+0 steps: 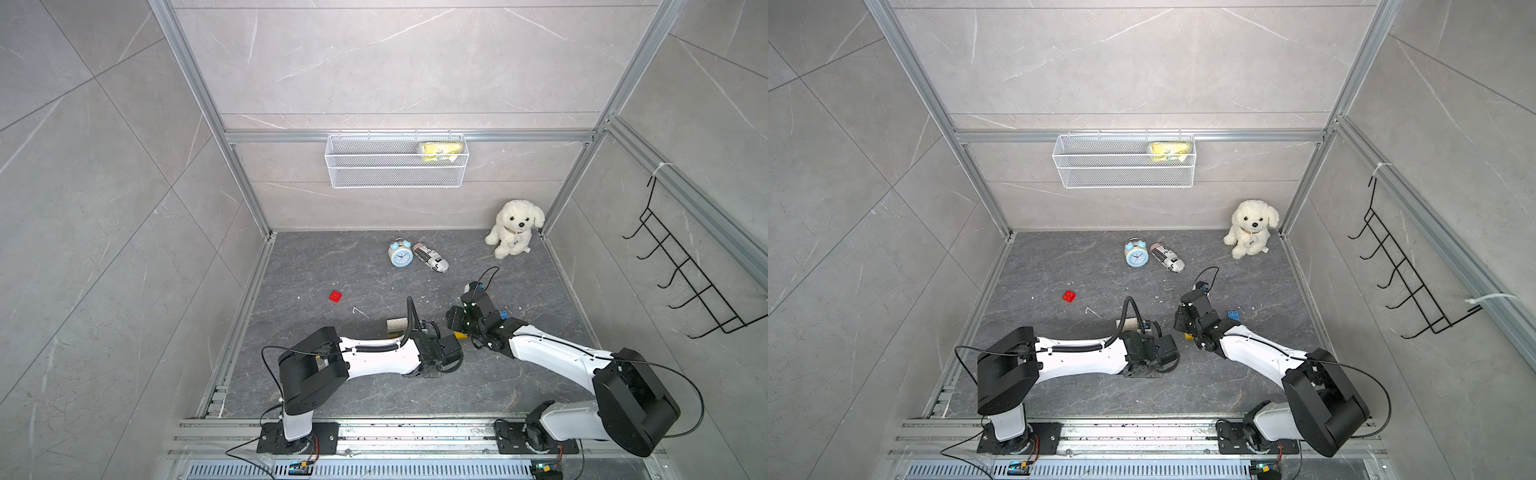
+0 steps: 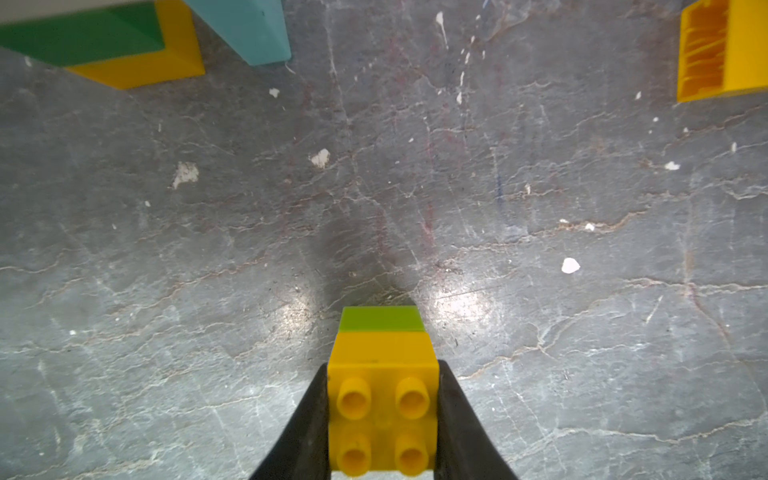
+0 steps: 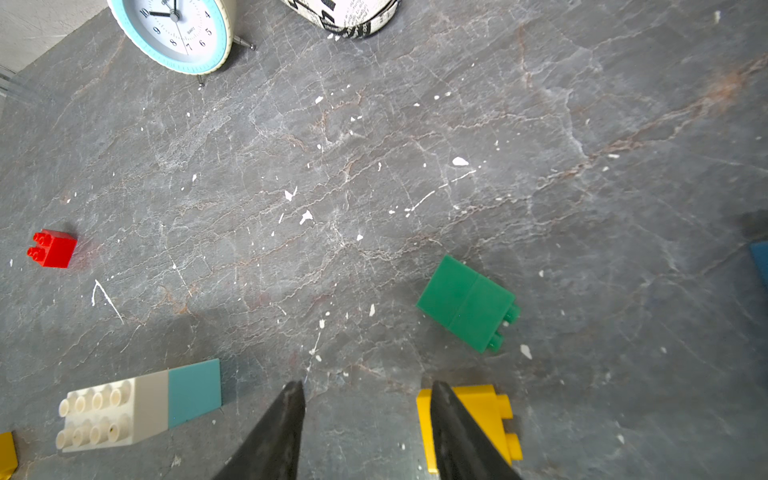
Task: Assemble the letter h with lego
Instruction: Assemble the lego brick with the lego brick, then pick up the lego brick from the center of the board.
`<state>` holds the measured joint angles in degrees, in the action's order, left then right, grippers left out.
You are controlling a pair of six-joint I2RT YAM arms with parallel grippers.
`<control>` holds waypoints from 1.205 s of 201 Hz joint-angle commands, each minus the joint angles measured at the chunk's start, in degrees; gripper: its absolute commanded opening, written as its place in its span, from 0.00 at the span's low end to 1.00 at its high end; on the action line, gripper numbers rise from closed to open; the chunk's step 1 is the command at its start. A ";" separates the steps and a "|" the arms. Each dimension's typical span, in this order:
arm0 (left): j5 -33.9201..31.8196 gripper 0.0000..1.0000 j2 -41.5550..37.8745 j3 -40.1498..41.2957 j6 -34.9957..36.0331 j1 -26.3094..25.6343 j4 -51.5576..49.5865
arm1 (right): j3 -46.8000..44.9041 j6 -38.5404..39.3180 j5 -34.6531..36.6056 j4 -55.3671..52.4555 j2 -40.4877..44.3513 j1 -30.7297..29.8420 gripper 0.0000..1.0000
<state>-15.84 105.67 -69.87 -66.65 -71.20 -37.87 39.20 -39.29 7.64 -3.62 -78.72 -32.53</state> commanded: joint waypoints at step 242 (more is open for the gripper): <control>7.84 0.30 0.78 -1.53 10.54 8.17 -6.61 | 0.54 0.00 -1.22 0.03 -1.88 0.32 0.54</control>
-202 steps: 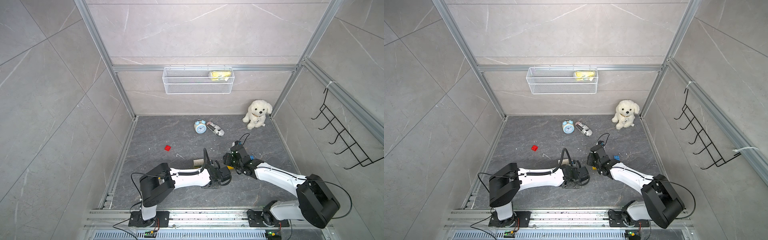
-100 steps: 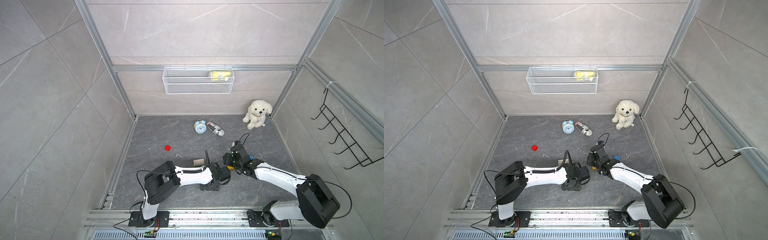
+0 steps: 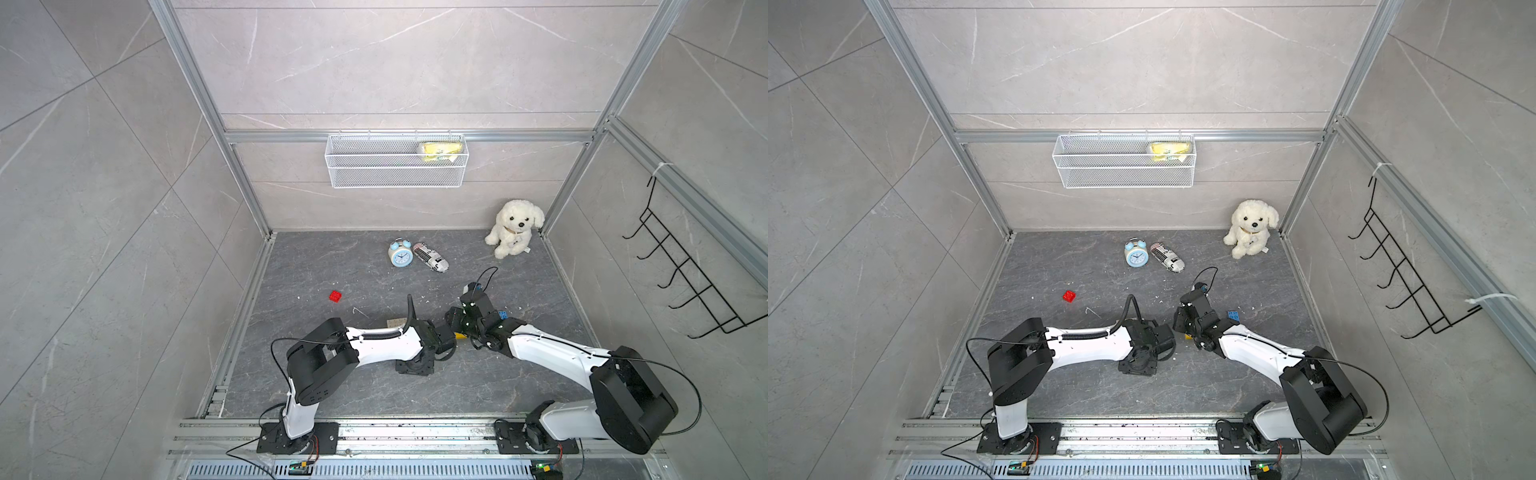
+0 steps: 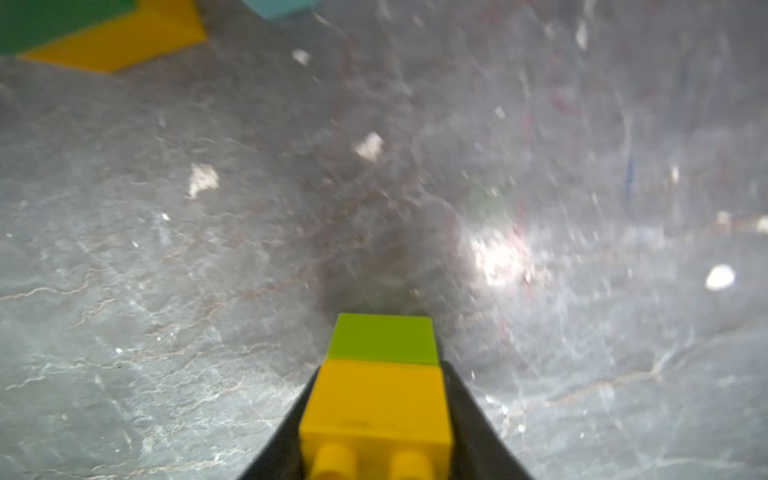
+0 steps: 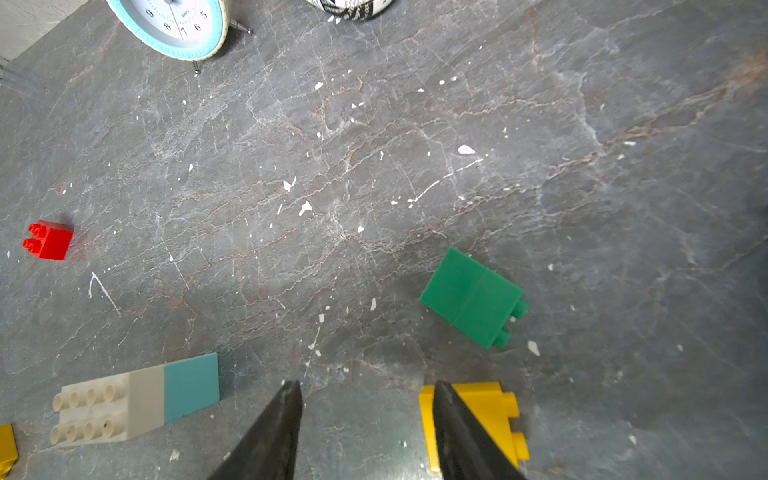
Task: Assemble the letter h with lego
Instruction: Pick up the lego brick from the center of the board, then place the lego brick at the center of the board.
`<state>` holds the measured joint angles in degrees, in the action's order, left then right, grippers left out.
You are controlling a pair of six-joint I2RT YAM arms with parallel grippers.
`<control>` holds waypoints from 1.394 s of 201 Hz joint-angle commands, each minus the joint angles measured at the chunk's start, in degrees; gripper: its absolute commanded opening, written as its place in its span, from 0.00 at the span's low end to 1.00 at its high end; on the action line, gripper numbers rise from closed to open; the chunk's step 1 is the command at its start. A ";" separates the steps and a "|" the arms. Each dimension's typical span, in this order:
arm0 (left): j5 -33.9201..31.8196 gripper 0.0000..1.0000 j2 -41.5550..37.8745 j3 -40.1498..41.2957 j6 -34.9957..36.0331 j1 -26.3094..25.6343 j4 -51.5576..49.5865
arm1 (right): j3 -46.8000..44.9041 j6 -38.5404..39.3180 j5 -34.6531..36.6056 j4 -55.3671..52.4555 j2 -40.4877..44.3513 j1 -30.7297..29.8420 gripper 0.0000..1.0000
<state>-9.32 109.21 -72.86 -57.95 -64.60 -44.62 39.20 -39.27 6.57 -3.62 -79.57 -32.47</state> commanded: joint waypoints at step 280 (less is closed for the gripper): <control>-3.14 0.66 -23.71 11.49 12.18 25.84 -5.04 | 0.54 -0.20 -0.59 0.50 -1.29 0.30 0.54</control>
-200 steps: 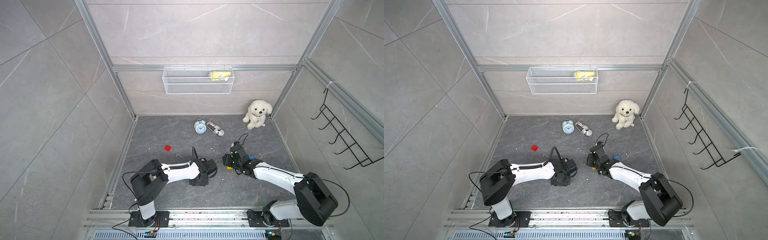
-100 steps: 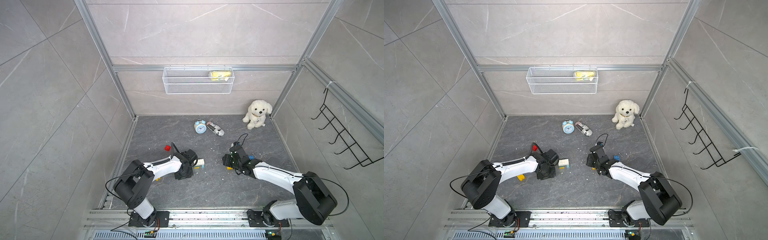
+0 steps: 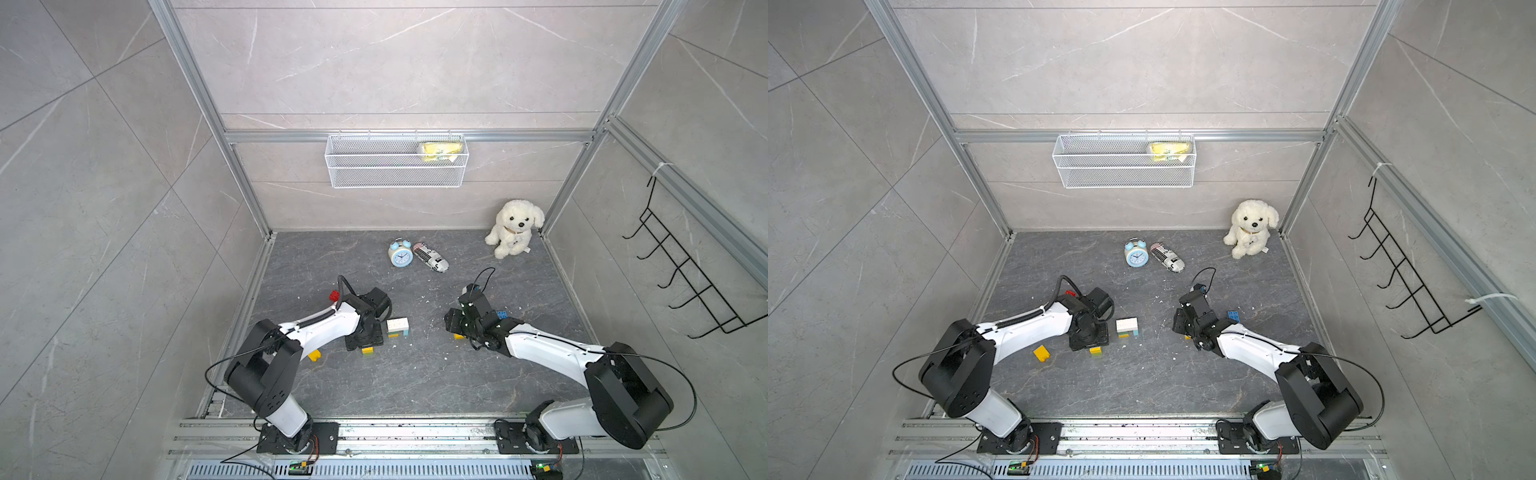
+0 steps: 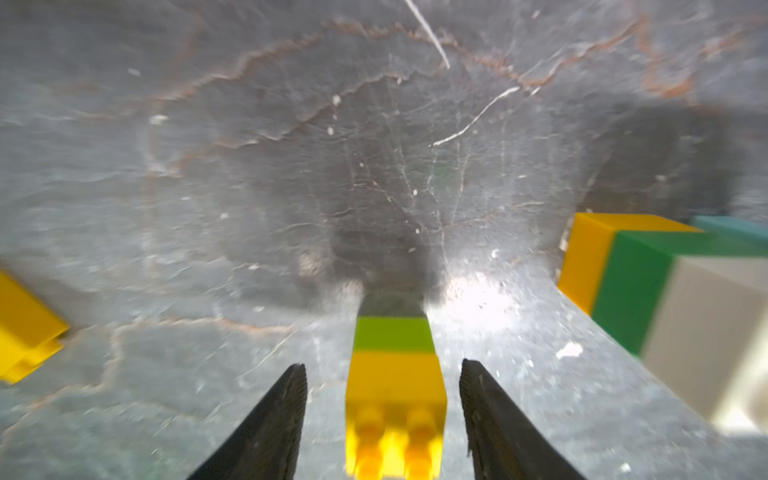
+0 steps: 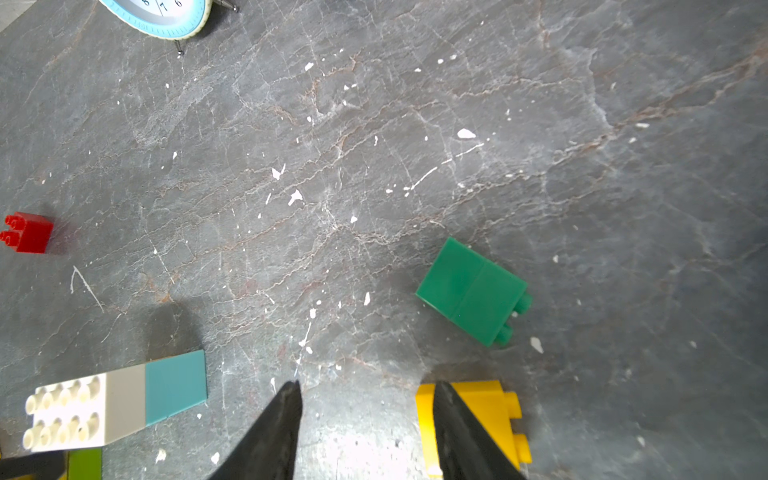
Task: Assemble the letter h with lego
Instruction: Place the lego brick at the center of the board, then move the lego brick at the center of the board.
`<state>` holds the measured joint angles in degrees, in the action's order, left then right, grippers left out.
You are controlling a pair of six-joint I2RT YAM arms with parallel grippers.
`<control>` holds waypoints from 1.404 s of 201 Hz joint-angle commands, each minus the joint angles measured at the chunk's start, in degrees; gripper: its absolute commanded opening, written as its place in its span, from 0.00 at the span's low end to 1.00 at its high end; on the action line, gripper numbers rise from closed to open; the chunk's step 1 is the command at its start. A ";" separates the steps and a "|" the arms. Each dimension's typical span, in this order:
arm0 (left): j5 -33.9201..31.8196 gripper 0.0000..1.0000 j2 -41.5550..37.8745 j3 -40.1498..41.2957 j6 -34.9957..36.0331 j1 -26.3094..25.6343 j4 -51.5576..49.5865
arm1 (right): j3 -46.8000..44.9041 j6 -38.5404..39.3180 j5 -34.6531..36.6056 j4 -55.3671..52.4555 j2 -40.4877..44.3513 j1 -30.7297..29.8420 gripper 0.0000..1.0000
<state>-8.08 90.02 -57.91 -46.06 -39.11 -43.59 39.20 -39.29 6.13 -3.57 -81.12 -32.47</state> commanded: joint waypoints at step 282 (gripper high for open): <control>9.77 0.71 28.98 -29.38 -8.36 31.47 1.41 | 1.15 0.76 0.90 -0.66 0.79 0.23 0.54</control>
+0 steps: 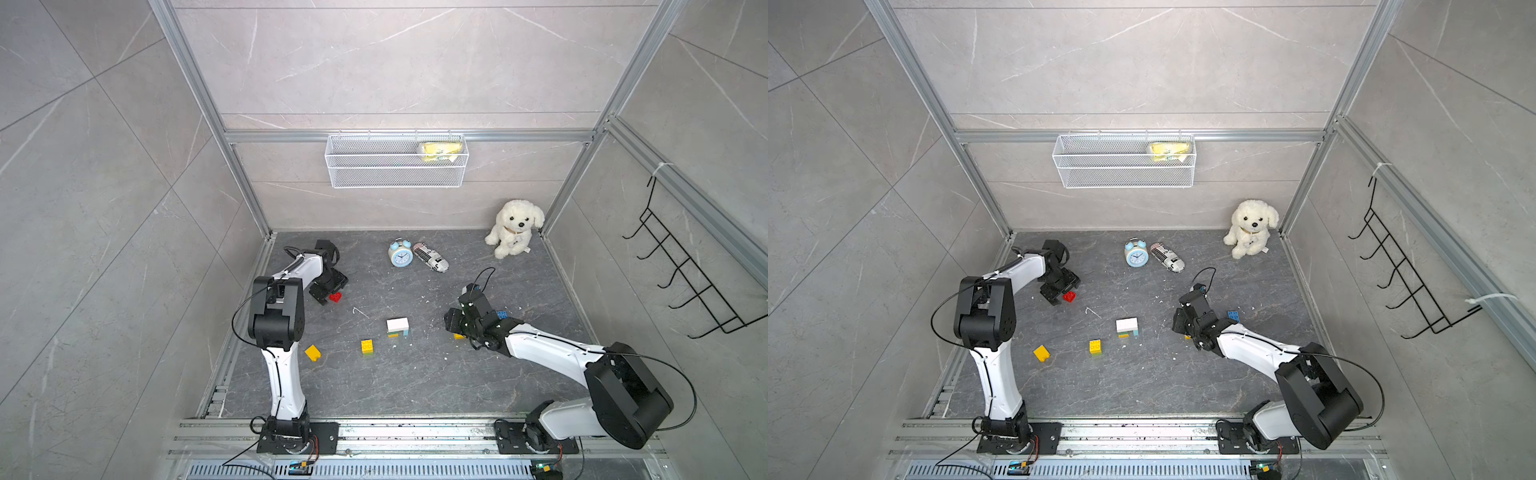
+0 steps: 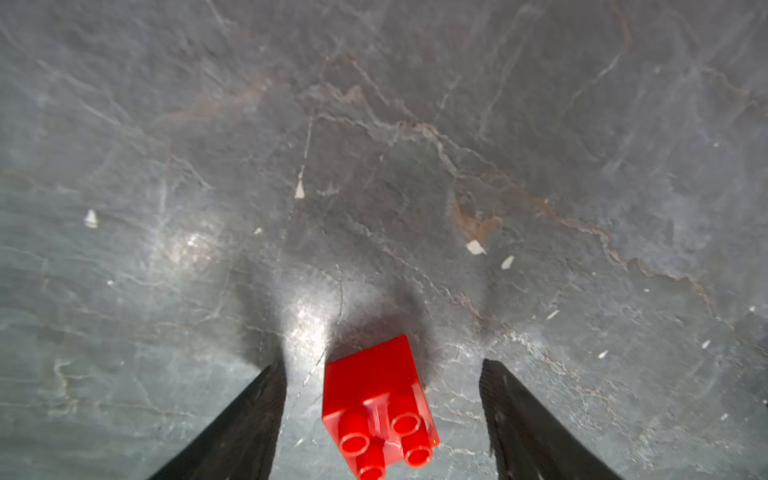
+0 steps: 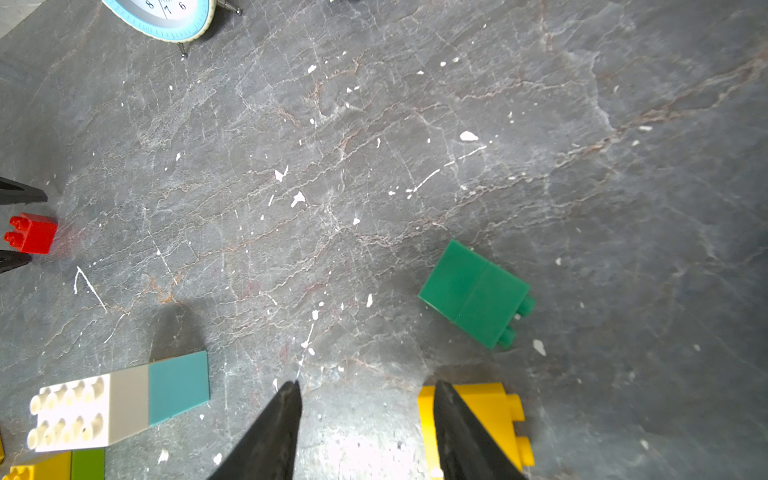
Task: Assemble the letter h with lego
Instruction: Move the lego brick at the center of the board.
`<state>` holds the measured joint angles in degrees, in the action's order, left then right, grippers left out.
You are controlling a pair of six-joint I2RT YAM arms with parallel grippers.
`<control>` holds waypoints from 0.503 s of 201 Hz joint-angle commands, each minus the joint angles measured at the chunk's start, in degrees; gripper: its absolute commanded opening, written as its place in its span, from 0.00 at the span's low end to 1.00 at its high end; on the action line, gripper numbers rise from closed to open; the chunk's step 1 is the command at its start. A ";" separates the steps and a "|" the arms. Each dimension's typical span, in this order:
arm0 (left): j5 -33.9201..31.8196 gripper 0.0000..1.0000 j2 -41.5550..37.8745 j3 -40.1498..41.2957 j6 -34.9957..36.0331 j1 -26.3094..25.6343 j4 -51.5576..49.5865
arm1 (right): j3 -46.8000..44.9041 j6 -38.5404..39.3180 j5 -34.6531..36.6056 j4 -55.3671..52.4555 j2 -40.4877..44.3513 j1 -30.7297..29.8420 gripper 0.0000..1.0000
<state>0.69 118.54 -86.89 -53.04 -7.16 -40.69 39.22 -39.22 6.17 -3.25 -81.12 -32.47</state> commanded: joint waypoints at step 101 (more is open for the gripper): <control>-1.08 0.33 1.46 -1.11 8.28 -5.56 -4.76 | 1.22 1.08 1.83 -1.60 1.32 0.23 0.54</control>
<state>0.34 118.89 -86.89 -49.87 -10.94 -42.24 39.22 -39.20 6.63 -3.31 -81.10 -32.47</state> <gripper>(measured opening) 0.380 0.543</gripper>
